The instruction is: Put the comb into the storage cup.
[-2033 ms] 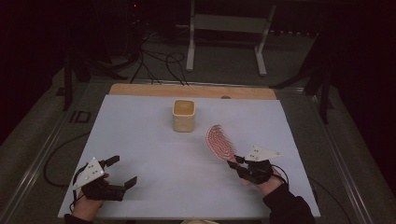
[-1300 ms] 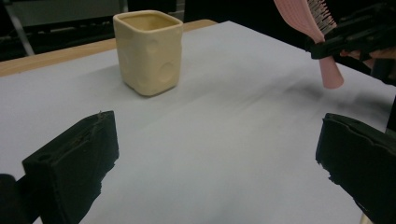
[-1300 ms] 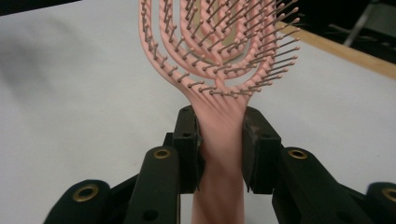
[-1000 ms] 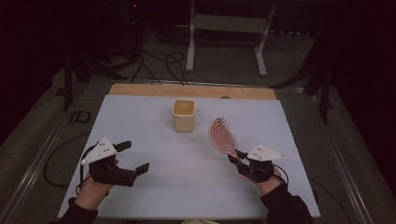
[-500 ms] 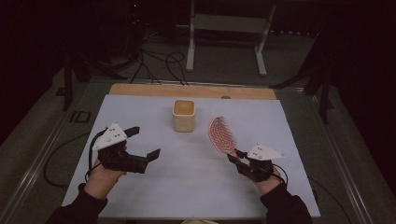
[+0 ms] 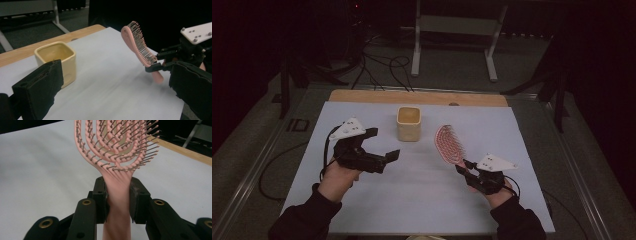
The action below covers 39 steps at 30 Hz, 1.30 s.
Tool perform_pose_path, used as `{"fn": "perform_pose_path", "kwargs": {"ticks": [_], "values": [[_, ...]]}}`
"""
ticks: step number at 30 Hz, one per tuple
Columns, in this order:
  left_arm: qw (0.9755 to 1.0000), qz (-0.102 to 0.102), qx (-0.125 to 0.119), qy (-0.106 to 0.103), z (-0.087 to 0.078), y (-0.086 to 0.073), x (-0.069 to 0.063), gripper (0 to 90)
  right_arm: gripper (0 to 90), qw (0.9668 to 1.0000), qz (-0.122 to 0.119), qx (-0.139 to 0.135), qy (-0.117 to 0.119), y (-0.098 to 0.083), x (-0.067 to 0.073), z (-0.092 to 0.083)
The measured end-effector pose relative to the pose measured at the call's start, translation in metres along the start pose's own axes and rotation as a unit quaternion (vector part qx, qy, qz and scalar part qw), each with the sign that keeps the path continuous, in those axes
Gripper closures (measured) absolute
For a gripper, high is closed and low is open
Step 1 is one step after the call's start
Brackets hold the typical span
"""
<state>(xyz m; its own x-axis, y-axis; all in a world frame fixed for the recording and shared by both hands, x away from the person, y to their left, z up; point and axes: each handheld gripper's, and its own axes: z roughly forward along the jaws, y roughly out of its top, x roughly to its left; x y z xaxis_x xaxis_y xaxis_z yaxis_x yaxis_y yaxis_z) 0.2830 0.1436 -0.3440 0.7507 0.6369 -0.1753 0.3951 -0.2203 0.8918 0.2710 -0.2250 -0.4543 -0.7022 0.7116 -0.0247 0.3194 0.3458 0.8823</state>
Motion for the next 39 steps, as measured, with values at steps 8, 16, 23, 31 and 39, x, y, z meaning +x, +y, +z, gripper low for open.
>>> {"fn": "perform_pose_path", "kwargs": {"ticks": [8, 16, 23, 31, 39], "values": [[0.9999, 0.008, 0.006, -0.005, 0.013, 0.01, -0.011, 0.1, 70.7, 1.0, 0.002, -0.001, 0.003, 0.0, -0.002, -0.001], [0.9997, 0.0, 0.015, -0.018, 0.032, 0.02, -0.018, 0.1, 70.7, 1.0, 0.0, -0.005, -0.003, 0.001, -0.001, -0.002], [0.9988, -0.012, 0.022, -0.042, 0.054, 0.022, -0.023, 0.1, 70.7, 1.0, 0.004, -0.007, 0.0, 0.001, -0.001, -0.003], [0.997, -0.02, 0.045, -0.06, 0.081, 0.025, -0.032, 0.1, 70.8, 1.0, 0.001, -0.007, -0.003, 0.001, -0.001, -0.003], [0.9939, -0.058, 0.059, -0.073, 0.103, 0.029, -0.03, 0.1, 70.7, 1.0, -0.001, -0.007, -0.002, 0.002, -0.001, -0.003]]}}
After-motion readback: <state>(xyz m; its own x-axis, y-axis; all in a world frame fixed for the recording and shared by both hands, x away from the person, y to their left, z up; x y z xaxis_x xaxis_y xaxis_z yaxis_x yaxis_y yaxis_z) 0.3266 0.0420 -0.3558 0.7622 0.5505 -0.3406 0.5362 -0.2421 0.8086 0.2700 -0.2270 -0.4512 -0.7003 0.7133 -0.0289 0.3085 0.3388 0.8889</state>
